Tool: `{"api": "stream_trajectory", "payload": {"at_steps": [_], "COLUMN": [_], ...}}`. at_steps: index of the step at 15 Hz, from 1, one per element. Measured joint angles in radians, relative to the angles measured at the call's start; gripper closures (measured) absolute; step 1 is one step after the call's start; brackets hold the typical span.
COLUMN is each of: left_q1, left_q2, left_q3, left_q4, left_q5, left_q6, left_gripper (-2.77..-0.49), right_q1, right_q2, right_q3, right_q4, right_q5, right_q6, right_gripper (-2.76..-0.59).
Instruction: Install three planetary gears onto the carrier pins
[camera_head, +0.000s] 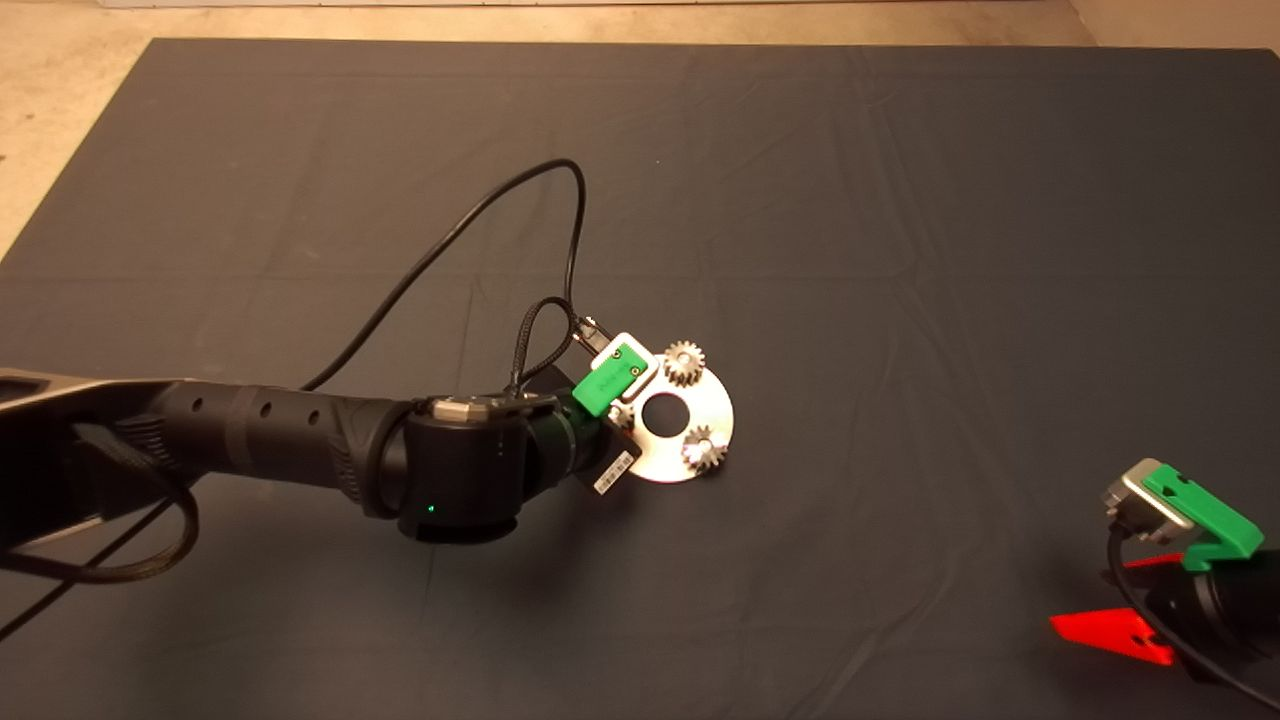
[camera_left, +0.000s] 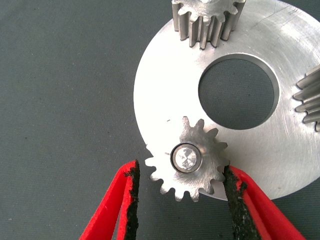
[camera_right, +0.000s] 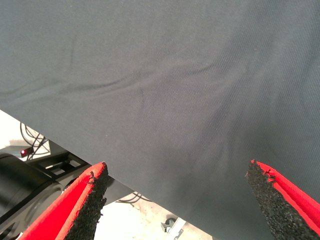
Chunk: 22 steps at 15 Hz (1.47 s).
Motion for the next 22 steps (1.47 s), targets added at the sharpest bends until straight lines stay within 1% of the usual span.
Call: {"api": "stream_trajectory", "payload": {"at_steps": [1, 4, 5, 6, 8, 9, 11, 12, 13, 14, 15, 16, 17, 18, 19, 20, 21, 22], "left_q1": [0.000, 0.000, 0.000, 0.000, 0.000, 0.000, 0.000, 0.000, 0.000, 0.000, 0.000, -0.003, -0.011, -0.017, -0.020, -0.020, -0.022, -0.023], "left_q2": [-0.001, -0.006, -0.012, -0.021, -0.047, -0.055, -0.080, -0.093, -0.099, -0.098, -0.099, -0.100, -0.101, -0.103, -0.110, -0.121, -0.133, -0.146], "left_q3": [0.000, 0.001, 0.008, 0.025, 0.060, 0.067, 0.097, 0.121, 0.136, 0.145, 0.152, 0.167, 0.192, 0.223, 0.262, 0.303, 0.339, 0.364], "left_q4": [0.000, 0.000, -0.001, -0.005, -0.029, -0.039, -0.074, -0.094, -0.118, -0.142, -0.165, -0.185, -0.203, -0.218, -0.243, -0.265, -0.288, -0.308], "left_q5": [0.001, 0.002, 0.004, 0.010, 0.017, 0.021, 0.022, 0.024, 0.030, 0.048, 0.072, 0.079, 0.080, 0.080, 0.079, 0.079, 0.079, 0.079], "left_q6": [0.000, 0.000, 0.000, 0.000, 0.000, -0.001, -0.005, -0.019, -0.042, -0.071, -0.103, -0.130, -0.176, -0.237, -0.306, -0.382, -0.449, -0.502], "left_gripper": [-1.20, -1.24, -1.34, -1.34, -1.49, -1.49, -1.53, -1.63, -1.64, -1.64, -1.74, -1.78, -1.78, -1.78, -1.78, -1.78, -1.78, -1.78], "right_q1": [-0.001, -0.014, -0.015, -0.015, -0.015, -0.014, -0.014, -0.014, -0.014, -0.014, -0.014, -0.013, -0.011, -0.008, 0.008, 0.020, 0.023, 0.026], "right_q2": [0.000, 0.000, -0.003, -0.005, -0.005, -0.005, -0.005, -0.003, -0.002, 0.000, 0.009, 0.026, 0.054, 0.068, 0.138, 0.241, 0.322, 0.384], "right_q3": [0.000, 0.000, 0.001, 0.001, 0.001, 0.001, 0.001, 0.001, 0.001, 0.001, 0.001, 0.001, 0.001, 0.001, 0.001, 0.001, 0.001, 0.001], "right_q4": [0.000, 0.000, 0.000, 0.000, 0.000, 0.000, 0.000, 0.000, 0.000, 0.004, 0.011, 0.027, 0.048, 0.055, 0.068, 0.072, 0.072, 0.069], "right_q5": [0.000, 0.000, 0.001, 0.000, 0.001, 0.002, 0.003, 0.003, 0.003, 0.005, 0.008, 0.009, 0.008, 0.008, 0.007, -0.006, -0.022, -0.056], "right_q6": [0.000, -0.003, -0.006, -0.008, -0.008, -0.008, -0.008, -0.008, -0.008, -0.008, -0.007, -0.006, 0.001, 0.006, 0.041, 0.091, 0.127, 0.163], "right_gripper": [-2.06, -2.06, -2.06, -2.06, -2.06, -2.06, -2.06, -2.06, -2.06, -2.06, -2.06, -2.06, -2.06, -2.06, -2.06, -2.06, -2.06, -2.06]}}
